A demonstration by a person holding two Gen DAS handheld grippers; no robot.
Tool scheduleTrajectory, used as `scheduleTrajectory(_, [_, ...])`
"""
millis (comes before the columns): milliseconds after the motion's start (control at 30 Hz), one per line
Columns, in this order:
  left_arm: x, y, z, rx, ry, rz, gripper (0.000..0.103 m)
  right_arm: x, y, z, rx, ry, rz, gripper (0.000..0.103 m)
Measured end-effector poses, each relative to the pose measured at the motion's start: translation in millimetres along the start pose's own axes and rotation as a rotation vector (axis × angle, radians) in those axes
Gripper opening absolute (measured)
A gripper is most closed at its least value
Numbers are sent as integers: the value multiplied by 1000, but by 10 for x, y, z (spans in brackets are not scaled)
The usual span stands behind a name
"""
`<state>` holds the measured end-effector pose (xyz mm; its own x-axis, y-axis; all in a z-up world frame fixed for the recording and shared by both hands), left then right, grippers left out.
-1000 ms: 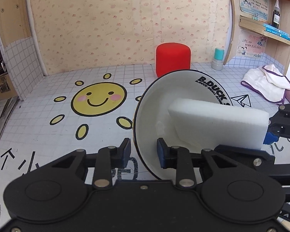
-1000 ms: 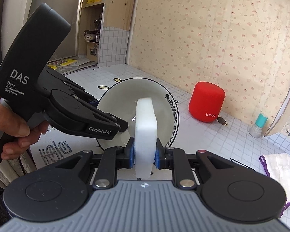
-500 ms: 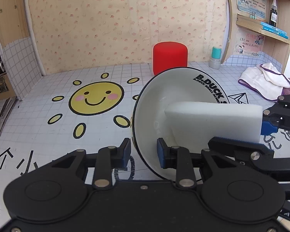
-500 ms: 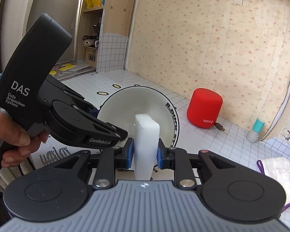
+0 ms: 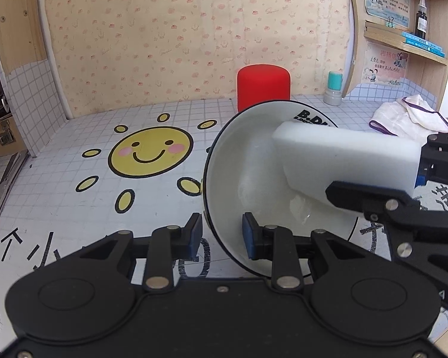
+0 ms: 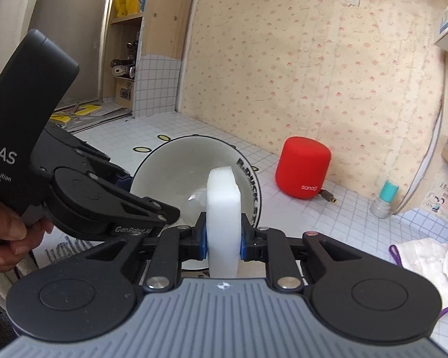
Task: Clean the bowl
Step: 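Hold the bowl with the left gripper while the right gripper scrubs the sponge along the inner wall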
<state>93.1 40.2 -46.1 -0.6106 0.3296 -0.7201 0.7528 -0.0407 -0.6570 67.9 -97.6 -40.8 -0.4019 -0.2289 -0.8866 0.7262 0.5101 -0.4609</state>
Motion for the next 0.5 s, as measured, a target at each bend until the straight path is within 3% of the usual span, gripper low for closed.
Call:
scheduleTrajectory(133, [-2,10,19,5,4,1,31,20,41,18,-29,-2,-24,21])
scheduleTrajectory(433, [-1,5,20,14,6,2,31,54,96,43,-184,59,-109,22])
scheduleTrajectory(500, [-5,8,29,15,10,1,31,57,109,50,-174,66,-111,22])
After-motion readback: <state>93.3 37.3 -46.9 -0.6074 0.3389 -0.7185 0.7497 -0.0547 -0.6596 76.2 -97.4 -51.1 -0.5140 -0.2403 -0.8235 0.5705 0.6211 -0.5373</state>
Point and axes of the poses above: each gripper's, at about its wrist camera, not at the fingertips, and y roughly the way its jaws point, z to its right, x to its underside, the point moved 2 cm from there along y, roughly the way its jaws point, and after that the axes turned 13 degrees about y, right-handed, at the moved point
